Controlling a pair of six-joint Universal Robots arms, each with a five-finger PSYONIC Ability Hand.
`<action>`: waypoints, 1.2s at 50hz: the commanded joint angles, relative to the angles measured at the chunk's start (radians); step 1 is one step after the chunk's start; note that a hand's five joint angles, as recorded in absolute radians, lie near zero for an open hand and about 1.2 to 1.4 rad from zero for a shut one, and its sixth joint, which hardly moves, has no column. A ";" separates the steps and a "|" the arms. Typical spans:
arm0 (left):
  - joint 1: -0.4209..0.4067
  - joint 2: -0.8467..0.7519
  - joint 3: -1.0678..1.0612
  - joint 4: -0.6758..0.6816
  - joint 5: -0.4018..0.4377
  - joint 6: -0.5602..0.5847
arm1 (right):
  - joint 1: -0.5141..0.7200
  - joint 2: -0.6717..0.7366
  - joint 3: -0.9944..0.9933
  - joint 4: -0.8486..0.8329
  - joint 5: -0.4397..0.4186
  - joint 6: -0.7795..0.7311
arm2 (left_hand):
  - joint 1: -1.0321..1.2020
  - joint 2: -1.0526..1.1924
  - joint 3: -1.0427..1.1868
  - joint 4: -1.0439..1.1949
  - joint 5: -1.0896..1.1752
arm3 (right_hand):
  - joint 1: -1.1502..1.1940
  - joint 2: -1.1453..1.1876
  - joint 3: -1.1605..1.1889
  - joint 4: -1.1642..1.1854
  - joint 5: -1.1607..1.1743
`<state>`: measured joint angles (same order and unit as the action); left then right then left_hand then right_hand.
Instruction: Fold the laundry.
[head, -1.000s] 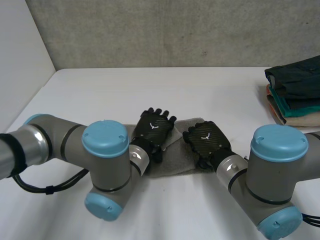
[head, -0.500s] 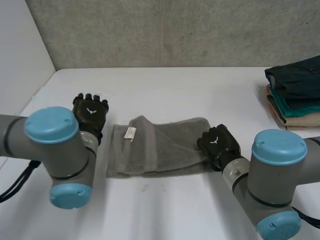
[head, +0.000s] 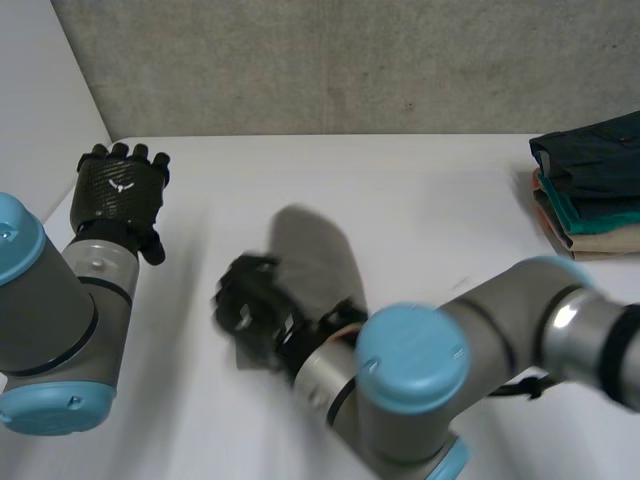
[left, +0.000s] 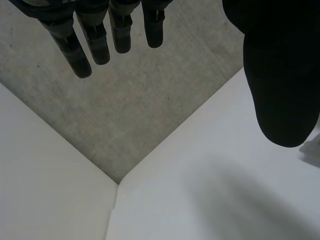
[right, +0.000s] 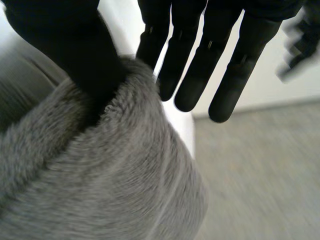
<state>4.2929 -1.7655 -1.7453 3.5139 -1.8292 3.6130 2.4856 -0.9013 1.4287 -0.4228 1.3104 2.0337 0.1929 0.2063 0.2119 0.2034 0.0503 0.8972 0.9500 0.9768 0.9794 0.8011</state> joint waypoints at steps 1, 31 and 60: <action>0.002 -0.003 -0.014 -0.001 0.002 -0.057 | 0.016 0.027 0.009 -0.001 0.061 0.019 | -0.018 -0.031 -0.037 -0.028 -0.049 | -0.723 -0.775 -0.802 -0.805 -0.801; -0.277 -0.406 0.305 -0.216 0.010 -0.301 | -0.317 0.011 -0.240 0.486 0.058 1.030 | 0.041 0.028 0.022 0.031 0.009 | -0.723 -0.775 -0.802 -0.805 -0.801; -0.171 -0.151 0.323 -0.253 0.192 -0.172 | -0.182 -0.126 -0.078 0.323 0.216 0.680 | 0.035 0.022 0.016 0.025 0.003 | -0.723 -0.775 -0.802 -0.805 -0.801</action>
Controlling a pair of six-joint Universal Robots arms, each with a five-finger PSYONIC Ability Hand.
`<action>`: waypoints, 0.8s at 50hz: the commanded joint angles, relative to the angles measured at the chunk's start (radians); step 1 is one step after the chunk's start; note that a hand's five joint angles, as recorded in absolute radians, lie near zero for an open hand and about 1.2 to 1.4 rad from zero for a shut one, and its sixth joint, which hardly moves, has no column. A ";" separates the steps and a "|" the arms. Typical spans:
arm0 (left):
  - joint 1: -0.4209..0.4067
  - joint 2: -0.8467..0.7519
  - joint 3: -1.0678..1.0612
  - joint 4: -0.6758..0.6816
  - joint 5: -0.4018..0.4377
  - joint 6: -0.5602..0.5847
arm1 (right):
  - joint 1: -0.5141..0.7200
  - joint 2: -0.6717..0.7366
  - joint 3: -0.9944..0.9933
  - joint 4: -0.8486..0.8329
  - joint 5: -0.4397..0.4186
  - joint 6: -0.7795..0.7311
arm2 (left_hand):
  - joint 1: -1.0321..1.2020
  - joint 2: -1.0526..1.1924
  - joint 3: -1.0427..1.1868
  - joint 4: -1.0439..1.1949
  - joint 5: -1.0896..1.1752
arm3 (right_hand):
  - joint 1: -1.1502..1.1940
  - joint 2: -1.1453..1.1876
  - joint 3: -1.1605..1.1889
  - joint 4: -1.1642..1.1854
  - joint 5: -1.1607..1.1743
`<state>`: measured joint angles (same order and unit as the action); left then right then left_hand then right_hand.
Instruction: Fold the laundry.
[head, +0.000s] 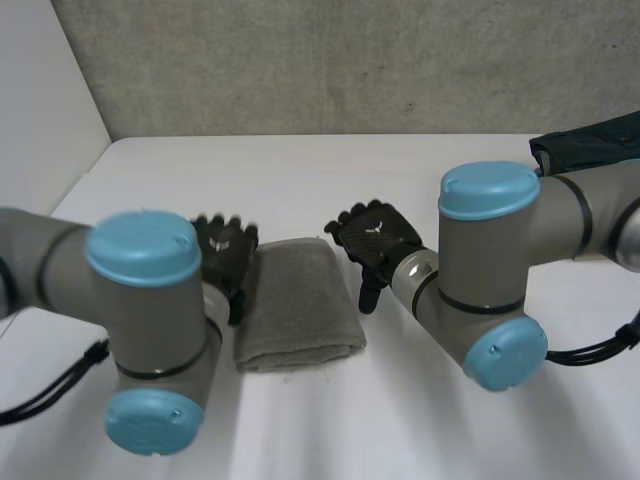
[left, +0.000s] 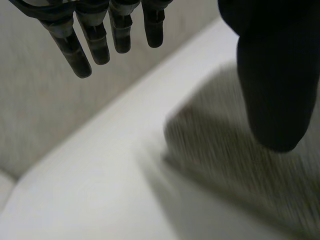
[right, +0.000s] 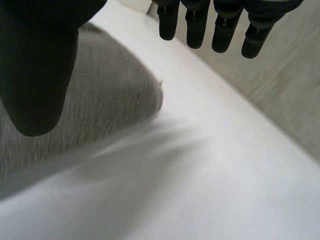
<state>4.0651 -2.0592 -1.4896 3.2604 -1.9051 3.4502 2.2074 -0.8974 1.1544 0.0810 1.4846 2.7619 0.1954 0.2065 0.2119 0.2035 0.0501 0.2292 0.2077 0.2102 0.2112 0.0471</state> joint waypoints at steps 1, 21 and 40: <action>0.069 0.154 0.072 -0.002 0.309 -0.011 | 0.113 -0.135 0.227 -0.205 0.045 -0.050 | 0.033 0.022 0.016 0.025 0.004 | -0.055 -0.033 -0.036 -0.037 -0.047; 0.173 0.142 0.190 -0.179 0.888 -0.184 | 0.195 0.058 0.331 -0.556 0.042 -0.163 | 0.030 0.019 0.013 0.022 0.001 | -0.007 0.015 0.012 0.011 0.001; 0.176 0.145 0.187 -0.179 0.887 -0.192 | 0.151 0.153 0.177 -0.606 0.031 -0.166 | 0.030 0.019 0.013 0.022 0.001 | 1.167 1.189 1.186 1.185 1.175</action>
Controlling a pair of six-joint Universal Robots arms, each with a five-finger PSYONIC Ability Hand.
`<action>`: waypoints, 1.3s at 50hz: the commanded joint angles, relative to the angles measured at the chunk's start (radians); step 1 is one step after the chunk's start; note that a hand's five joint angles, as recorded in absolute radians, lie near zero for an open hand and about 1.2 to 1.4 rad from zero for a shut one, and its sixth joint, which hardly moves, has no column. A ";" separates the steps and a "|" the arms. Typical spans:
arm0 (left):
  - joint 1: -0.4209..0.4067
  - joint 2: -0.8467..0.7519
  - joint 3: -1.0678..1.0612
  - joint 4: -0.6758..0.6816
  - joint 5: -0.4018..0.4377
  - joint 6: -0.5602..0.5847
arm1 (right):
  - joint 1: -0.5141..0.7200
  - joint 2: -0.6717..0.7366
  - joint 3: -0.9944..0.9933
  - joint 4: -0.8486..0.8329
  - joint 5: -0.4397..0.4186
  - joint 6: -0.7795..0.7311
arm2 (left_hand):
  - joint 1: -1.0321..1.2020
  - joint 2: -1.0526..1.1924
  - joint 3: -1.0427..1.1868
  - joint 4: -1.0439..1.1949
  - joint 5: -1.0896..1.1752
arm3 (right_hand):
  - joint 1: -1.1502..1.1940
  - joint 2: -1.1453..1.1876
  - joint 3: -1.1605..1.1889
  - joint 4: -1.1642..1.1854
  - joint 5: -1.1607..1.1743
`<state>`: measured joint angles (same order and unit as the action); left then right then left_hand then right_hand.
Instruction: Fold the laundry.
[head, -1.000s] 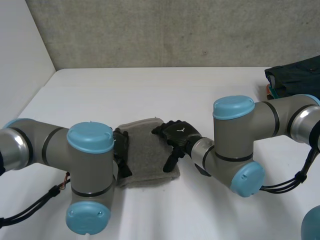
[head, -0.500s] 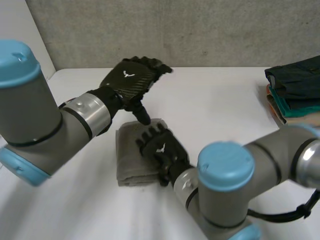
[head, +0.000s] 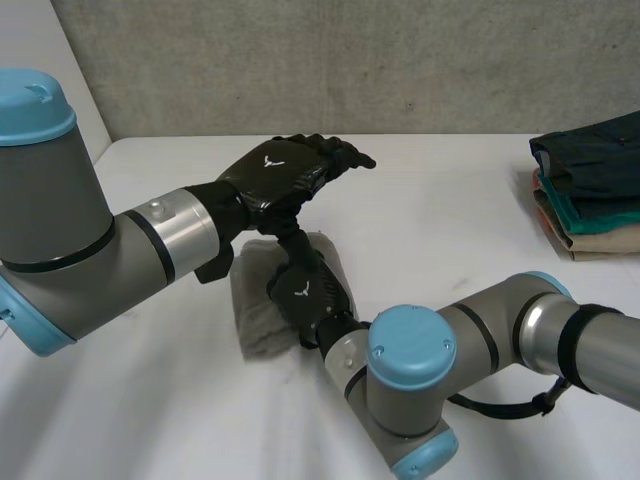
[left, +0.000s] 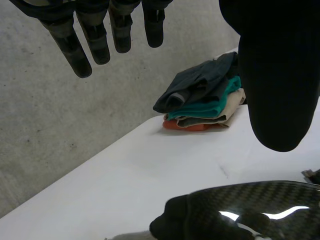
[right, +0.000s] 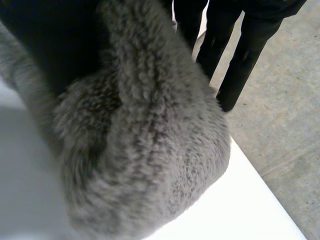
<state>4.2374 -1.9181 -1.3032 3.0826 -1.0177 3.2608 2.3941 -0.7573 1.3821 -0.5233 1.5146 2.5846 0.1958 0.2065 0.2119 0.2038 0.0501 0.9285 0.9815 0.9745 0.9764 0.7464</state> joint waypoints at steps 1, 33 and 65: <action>0.004 0.004 0.002 0.001 -0.001 0.002 | -0.044 0.013 -0.060 -0.001 -0.001 0.011 | 0.029 0.019 0.013 0.021 0.001 | 0.468 0.415 0.422 0.420 0.475; 0.024 0.096 0.024 0.042 -0.021 -0.064 | -0.800 -0.254 -0.281 -0.290 -0.273 0.273 | 0.029 0.019 0.013 0.021 0.001 | 0.468 0.415 0.422 0.420 0.475; -0.017 0.094 -0.027 0.042 -0.019 -0.059 | -1.287 -0.003 -0.215 -0.431 -0.886 0.733 | 0.035 0.025 0.019 0.027 0.006 | 0.269 0.216 0.223 0.221 0.277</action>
<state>4.2301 -1.8283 -1.3232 3.1252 -1.0370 3.2019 1.0994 -0.7155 1.1526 -0.9493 0.6336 3.2717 0.1960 0.2065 0.2119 0.2038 0.0502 1.0165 1.1019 1.0855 1.0880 0.9406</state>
